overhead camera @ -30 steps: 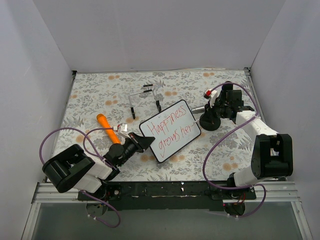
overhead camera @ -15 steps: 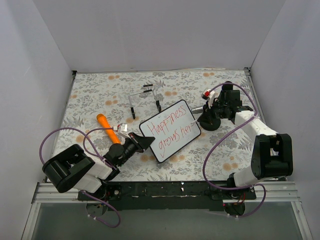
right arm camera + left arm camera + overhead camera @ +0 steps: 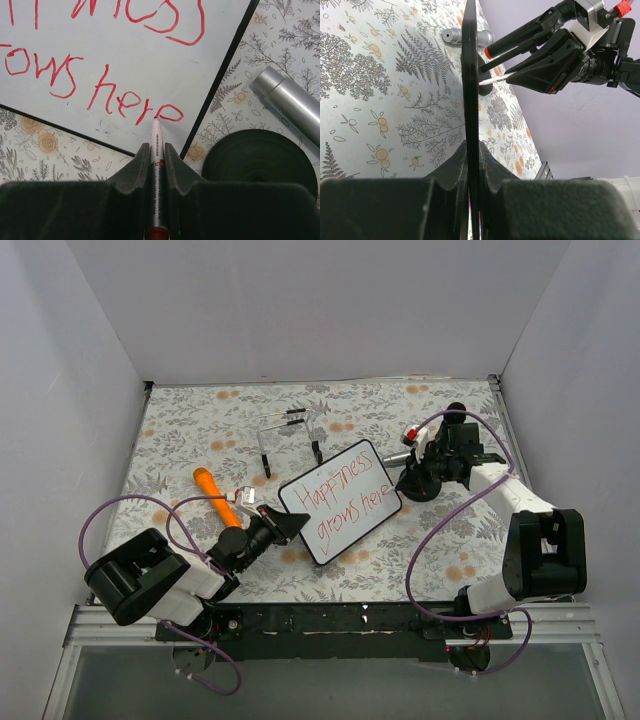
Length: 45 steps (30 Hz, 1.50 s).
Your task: Write a sentence on the whiteboard
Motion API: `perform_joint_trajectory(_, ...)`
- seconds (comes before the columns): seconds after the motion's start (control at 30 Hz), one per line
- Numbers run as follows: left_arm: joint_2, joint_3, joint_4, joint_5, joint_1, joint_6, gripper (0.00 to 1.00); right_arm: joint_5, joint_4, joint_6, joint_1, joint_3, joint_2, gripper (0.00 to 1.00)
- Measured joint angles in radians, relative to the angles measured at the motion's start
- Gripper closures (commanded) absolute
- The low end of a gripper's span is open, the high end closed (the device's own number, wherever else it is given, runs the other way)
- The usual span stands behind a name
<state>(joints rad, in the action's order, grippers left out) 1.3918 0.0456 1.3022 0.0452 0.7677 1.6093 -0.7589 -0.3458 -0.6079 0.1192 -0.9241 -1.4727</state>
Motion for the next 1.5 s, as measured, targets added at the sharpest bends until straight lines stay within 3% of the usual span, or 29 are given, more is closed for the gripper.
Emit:
perform_joint_trajectory(0.9,-0.001,0.0,0.0,-0.003,0.0,-0.006,1.0,0.092,-0.071,-0.017,-0.018,0.023,0.072,0.99)
perform_joint_trajectory(1.27,-0.052,-0.001,-0.029,-0.013,0.0,-0.04,1.0,-0.159,-0.165,-0.058,-0.031,0.027,0.336,0.99)
perform_joint_trajectory(1.5,-0.237,-0.007,-0.132,-0.053,0.0,-0.126,1.0,-0.394,-0.294,-0.169,-0.159,0.032,0.365,0.99)
